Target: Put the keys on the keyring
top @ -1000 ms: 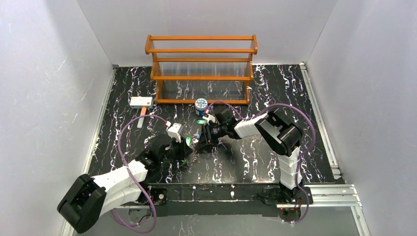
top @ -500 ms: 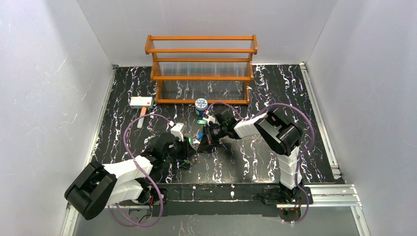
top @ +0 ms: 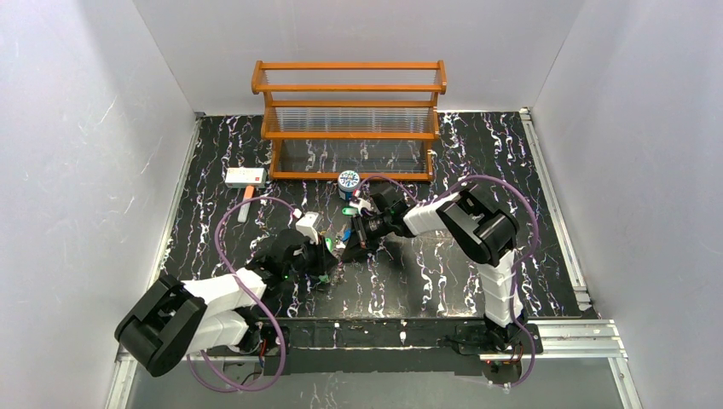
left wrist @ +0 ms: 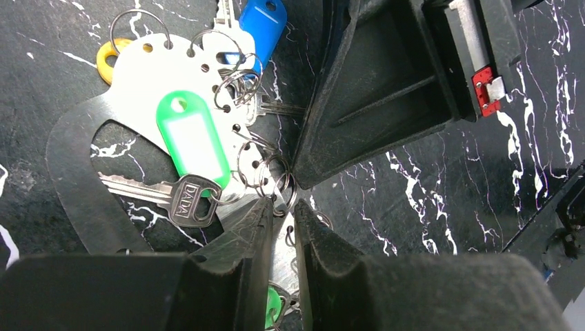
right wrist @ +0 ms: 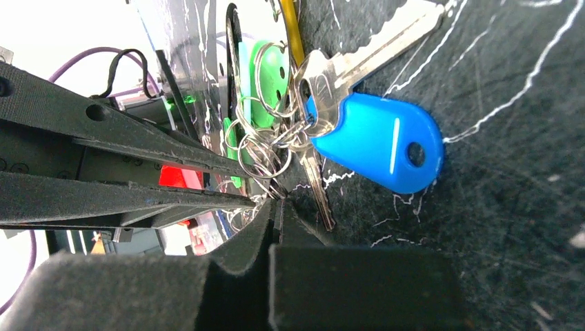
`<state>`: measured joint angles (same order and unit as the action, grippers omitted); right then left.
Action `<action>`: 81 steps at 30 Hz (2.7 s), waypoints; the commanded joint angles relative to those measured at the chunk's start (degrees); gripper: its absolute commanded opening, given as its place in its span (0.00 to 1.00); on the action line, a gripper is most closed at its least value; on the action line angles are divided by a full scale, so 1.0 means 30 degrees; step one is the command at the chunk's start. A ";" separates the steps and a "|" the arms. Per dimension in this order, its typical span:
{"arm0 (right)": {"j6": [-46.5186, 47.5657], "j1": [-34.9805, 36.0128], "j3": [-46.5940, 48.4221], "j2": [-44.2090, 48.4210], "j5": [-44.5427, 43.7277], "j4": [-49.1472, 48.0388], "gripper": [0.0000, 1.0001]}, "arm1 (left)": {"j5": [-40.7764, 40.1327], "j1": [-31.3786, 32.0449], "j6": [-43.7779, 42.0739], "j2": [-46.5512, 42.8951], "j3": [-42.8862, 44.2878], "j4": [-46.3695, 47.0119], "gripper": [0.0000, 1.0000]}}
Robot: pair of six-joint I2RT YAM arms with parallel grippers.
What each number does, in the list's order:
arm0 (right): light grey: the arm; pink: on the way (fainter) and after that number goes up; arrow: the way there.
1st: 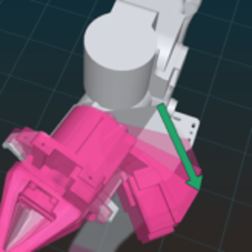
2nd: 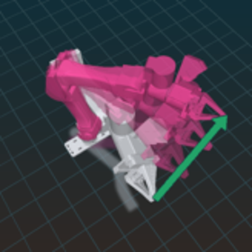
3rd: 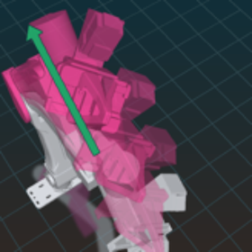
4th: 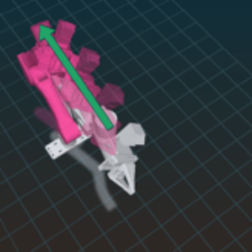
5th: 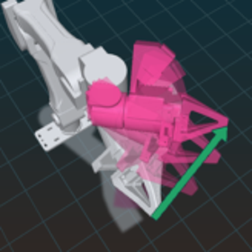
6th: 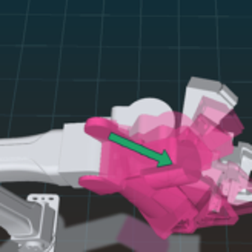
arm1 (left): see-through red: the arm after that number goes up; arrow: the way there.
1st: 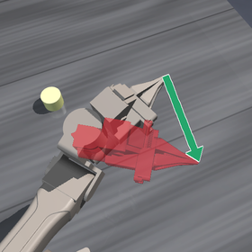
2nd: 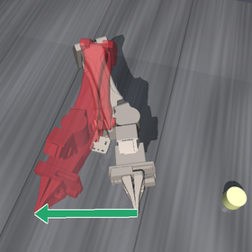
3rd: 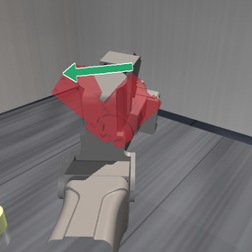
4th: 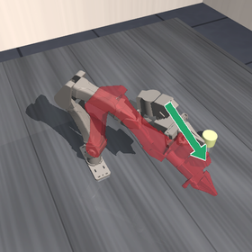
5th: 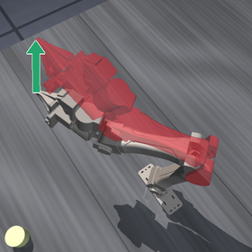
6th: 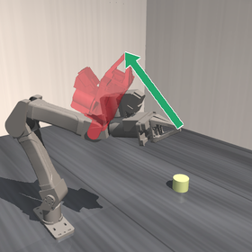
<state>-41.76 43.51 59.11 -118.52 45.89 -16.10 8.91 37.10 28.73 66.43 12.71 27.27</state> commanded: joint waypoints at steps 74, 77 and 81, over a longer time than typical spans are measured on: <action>0.5337 0.5325 0.1824 0.4558 -1.3592 0.9531 0.54 | -0.8496 -0.0356 0.3672 -0.3516 0.2121 -0.8143 0.58; 0.4682 0.5332 0.1745 0.4123 -1.2156 0.8690 0.48 | -0.8297 -0.0363 0.3685 -0.3165 0.2148 -0.7965 0.57; 0.4135 0.5337 0.2101 0.3140 -1.1176 0.7862 0.40 | -0.8108 -0.0385 0.3723 -0.2956 0.2135 -0.7902 0.56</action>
<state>-26.65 59.29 65.45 -106.50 6.44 10.44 -15.62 36.42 40.45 57.21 19.18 3.05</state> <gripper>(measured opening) 0.427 0.568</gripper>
